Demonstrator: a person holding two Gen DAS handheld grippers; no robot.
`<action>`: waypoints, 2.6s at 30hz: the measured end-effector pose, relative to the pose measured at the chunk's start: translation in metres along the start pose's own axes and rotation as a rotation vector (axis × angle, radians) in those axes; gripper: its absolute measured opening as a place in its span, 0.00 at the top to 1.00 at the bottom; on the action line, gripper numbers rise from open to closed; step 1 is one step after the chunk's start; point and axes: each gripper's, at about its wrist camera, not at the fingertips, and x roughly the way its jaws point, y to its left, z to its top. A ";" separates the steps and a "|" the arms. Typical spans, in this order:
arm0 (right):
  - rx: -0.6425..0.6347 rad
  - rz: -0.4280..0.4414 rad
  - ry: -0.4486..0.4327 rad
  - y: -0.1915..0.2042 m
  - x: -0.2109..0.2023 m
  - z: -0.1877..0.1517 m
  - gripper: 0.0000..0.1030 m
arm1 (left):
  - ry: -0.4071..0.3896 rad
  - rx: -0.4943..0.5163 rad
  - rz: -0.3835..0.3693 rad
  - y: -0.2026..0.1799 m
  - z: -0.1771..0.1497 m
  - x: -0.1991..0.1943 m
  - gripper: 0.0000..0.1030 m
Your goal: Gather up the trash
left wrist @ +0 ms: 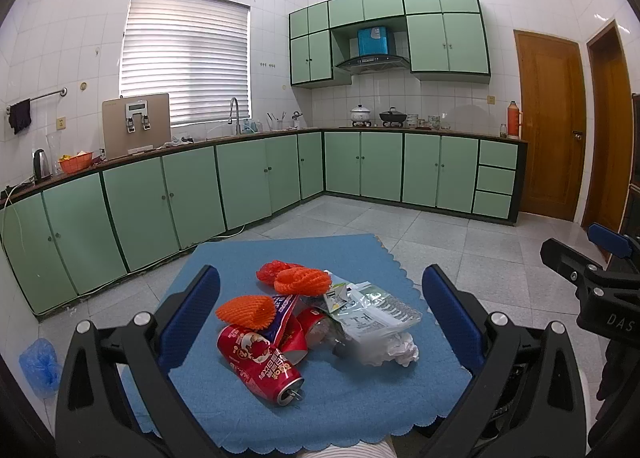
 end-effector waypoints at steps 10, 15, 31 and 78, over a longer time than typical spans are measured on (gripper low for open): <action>0.001 0.000 0.000 -0.001 0.000 0.000 0.06 | -0.001 0.000 0.000 0.000 -0.001 0.000 0.05; 0.002 0.001 0.000 -0.001 0.000 -0.001 0.06 | -0.001 0.000 0.000 0.000 -0.001 0.000 0.05; 0.003 0.001 -0.001 -0.002 0.000 -0.001 0.06 | 0.002 -0.001 -0.001 0.001 -0.001 0.000 0.05; -0.101 0.312 0.274 0.132 0.240 -0.025 0.26 | 0.259 -0.104 0.267 0.146 -0.057 0.168 0.09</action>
